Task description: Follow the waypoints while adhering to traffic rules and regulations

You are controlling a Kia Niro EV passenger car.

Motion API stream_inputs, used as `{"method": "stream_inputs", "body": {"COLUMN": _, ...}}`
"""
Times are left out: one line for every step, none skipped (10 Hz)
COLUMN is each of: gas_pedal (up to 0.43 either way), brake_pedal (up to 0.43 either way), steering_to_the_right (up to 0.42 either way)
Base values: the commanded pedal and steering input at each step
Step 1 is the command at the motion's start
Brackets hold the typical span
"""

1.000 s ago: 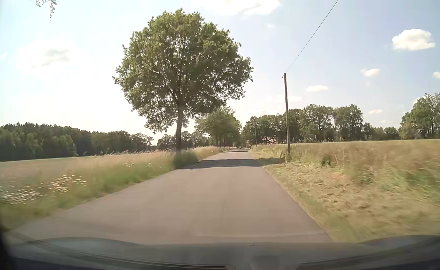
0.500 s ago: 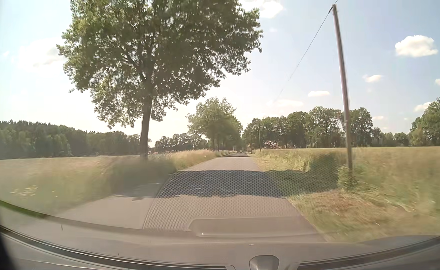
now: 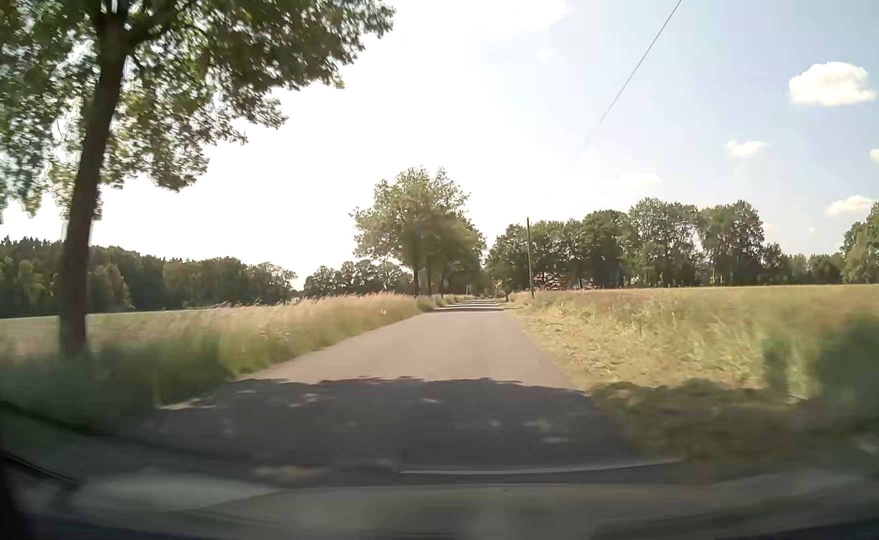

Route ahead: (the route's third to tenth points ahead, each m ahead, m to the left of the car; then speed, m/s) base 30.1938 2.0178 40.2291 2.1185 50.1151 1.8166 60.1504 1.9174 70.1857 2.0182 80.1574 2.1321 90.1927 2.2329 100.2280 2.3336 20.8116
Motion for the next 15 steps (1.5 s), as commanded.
{"method": "stream_inputs", "body": {"gas_pedal": 0.189, "brake_pedal": 0.006, "steering_to_the_right": 0.002}}
{"method": "stream_inputs", "body": {"gas_pedal": 0.189, "brake_pedal": 0.006, "steering_to_the_right": 0.002}}
{"method": "stream_inputs", "body": {"gas_pedal": 0.189, "brake_pedal": 0.006, "steering_to_the_right": 0.002}}
{"method": "stream_inputs", "body": {"gas_pedal": 0.177, "brake_pedal": 0.006, "steering_to_the_right": 0.002}}
{"method": "stream_inputs", "body": {"gas_pedal": 0.177, "brake_pedal": 0.006, "steering_to_the_right": 0.002}}
{"method": "stream_inputs", "body": {"gas_pedal": 0.177, "brake_pedal": 0.006, "steering_to_the_right": 0.002}}
{"method": "stream_inputs", "body": {"gas_pedal": 0.177, "brake_pedal": 0.006, "steering_to_the_right": 0.002}}
{"method": "stream_inputs", "body": {"gas_pedal": 0.189, "brake_pedal": 0.006, "steering_to_the_right": 0.001}}
{"method": "stream_inputs", "body": {"gas_pedal": 0.189, "brake_pedal": 0.006, "steering_to_the_right": 0.002}}
{"method": "stream_inputs", "body": {"gas_pedal": 0.189, "brake_pedal": 0.006, "steering_to_the_right": 0.002}}
{"method": "stream_inputs", "body": {"gas_pedal": 0.189, "brake_pedal": 0.006, "steering_to_the_right": 0.001}}
{"method": "stream_inputs", "body": {"gas_pedal": 0.189, "brake_pedal": 0.006, "steering_to_the_right": 0.002}}
{"method": "stream_inputs", "body": {"gas_pedal": 0.189, "brake_pedal": 0.006, "steering_to_the_right": 0.002}}
{"method": "stream_inputs", "body": {"gas_pedal": 0.197, "brake_pedal": 0.006, "steering_to_the_right": 0.002}}
{"method": "stream_inputs", "body": {"gas_pedal": 0.197, "brake_pedal": 0.006, "steering_to_the_right": 0.002}}
